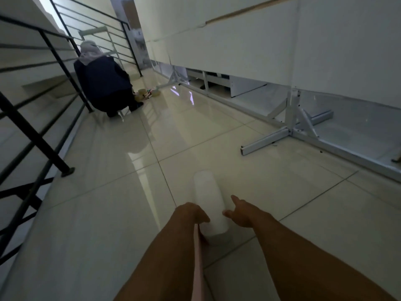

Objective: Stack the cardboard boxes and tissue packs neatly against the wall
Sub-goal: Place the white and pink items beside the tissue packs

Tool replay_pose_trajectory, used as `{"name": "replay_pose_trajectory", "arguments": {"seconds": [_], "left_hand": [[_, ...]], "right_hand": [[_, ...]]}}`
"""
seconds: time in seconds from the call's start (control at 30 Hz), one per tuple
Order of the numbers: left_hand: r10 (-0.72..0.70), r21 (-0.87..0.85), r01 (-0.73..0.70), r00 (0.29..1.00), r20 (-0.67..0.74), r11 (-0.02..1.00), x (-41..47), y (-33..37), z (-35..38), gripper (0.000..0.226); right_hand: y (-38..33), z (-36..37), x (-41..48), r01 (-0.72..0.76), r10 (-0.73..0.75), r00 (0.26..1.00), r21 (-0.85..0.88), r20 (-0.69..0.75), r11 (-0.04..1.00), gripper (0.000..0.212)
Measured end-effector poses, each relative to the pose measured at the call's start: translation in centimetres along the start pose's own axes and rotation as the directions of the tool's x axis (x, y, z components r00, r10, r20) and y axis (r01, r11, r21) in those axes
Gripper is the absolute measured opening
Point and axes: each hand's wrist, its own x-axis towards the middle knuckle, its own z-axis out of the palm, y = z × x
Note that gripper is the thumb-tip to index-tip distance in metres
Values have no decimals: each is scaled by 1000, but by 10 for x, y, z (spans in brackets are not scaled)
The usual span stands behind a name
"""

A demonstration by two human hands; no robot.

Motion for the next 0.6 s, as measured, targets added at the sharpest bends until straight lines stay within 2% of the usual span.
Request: {"name": "replay_pose_trajectory", "arguments": {"seconds": [0.07, 0.13, 0.3, 0.4, 0.6], "left_hand": [[-48, -49, 47, 999, -8, 998, 20, -3, 9, 113], [-56, -61, 53, 998, -39, 997, 30, -6, 12, 120], [31, -64, -41, 987, -158, 997, 17, -8, 10, 80], [81, -114, -103, 980, -183, 988, 24, -9, 10, 72], [126, -285, -189, 966, -225, 940, 32, -9, 9, 67]], "right_hand": [[-6, 13, 9, 14, -14, 1000, 36, 10, 999, 79], [-14, 25, 20, 23, -25, 1000, 104, 13, 994, 78], [-25, 40, 40, -34, 61, 996, 358, -65, 933, 69], [-22, 44, 45, 2, 54, 993, 482, -103, 876, 61], [-12, 46, 42, 107, -25, 992, 697, -127, 709, 59]]}}
